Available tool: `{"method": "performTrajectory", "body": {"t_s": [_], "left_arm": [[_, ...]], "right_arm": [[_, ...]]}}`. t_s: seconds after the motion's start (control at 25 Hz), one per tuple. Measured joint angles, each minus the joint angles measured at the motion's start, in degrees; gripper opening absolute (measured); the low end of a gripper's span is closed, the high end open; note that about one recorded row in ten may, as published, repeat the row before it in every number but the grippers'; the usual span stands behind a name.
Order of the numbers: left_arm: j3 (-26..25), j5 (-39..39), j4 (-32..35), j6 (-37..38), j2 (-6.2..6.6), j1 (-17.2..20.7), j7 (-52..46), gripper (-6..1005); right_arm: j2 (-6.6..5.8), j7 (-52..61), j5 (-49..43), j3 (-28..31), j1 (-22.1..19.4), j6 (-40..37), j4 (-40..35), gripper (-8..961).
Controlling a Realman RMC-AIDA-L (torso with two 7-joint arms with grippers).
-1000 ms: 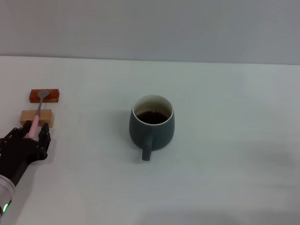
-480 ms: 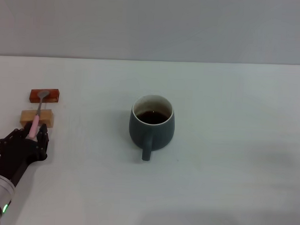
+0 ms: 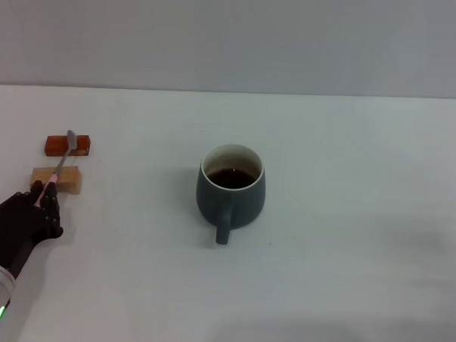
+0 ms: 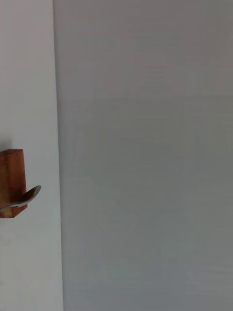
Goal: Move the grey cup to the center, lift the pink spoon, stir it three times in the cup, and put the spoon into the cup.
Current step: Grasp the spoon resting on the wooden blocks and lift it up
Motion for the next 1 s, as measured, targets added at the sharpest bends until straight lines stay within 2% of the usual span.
{"method": "performTrajectory", "body": {"t_s": [0.4, 0.8, 1.0], "left_arm": [[0.7, 0.4, -0.6, 0.7, 0.02, 0.0, 0.1, 143], [1.1, 0.5, -1.0, 2.8, 0.14, 0.6, 0.1, 140], [1.5, 0.8, -3.3, 2.9, 0.68, 1.3, 0.1, 140]], "right_arm": [[0.00, 0.0, 0.1, 0.0, -0.2, 0.0, 0.0, -1], [0.00, 0.0, 0.1, 0.0, -0.2, 0.0, 0.0, -1], [0.00, 0.0, 0.1, 0.2, -0.2, 0.0, 0.0, -1]]}}
